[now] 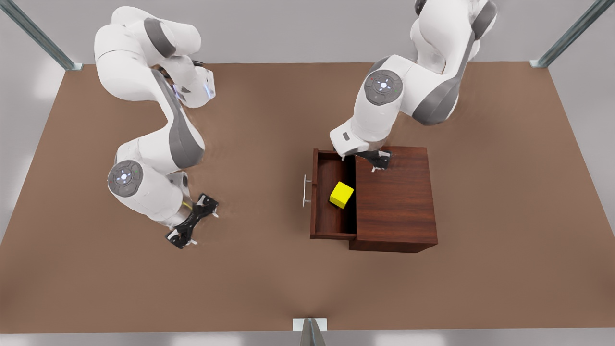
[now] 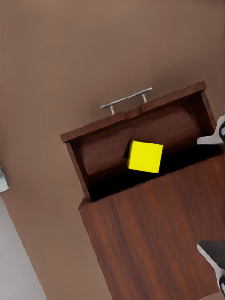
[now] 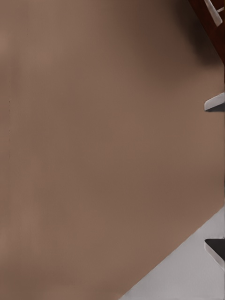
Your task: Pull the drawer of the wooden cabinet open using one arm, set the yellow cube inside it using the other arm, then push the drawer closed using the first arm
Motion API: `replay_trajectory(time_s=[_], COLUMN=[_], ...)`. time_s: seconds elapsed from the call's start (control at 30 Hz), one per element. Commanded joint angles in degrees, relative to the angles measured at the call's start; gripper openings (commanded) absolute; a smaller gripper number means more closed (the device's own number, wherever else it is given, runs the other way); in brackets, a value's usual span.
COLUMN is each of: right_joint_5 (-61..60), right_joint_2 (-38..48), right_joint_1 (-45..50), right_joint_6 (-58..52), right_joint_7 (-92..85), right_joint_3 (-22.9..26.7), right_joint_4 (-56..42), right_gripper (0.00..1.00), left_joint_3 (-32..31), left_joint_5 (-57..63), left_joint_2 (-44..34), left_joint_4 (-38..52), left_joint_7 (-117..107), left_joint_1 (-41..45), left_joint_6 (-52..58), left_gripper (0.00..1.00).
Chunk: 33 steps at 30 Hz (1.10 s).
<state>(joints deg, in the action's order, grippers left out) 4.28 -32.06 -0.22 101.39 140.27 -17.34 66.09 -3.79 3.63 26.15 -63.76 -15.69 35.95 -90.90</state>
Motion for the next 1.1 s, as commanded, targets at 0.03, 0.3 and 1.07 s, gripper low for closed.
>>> replay_trajectory(time_s=[0.03, 0.3, 1.07], right_joint_5=[-0.2, 1.2, -0.5], right_joint_2=[8.6, 12.8, 11.2], right_joint_1=[-4.4, 4.5, 3.5], right_joint_6=[-0.4, -4.5, -2.6], right_joint_7=[-121.9, -140.9, -139.5], right_joint_3=[8.1, 18.9, 19.5], right_joint_4=[11.9, 25.9, 27.5], right_gripper=[1.00, 1.00, 1.00], left_joint_3=[0.4, 1.0, 3.9], left_joint_5=[3.1, 10.7, 10.3], left_joint_2=[6.2, 21.7, 28.3], left_joint_4=[4.3, 9.4, 6.4], left_joint_7=[-72.3, -84.1, -61.7], left_joint_1=[7.9, 15.1, 12.6], left_joint_6=[-8.0, -27.1, -29.9], left_gripper=[1.00, 1.00, 1.00])
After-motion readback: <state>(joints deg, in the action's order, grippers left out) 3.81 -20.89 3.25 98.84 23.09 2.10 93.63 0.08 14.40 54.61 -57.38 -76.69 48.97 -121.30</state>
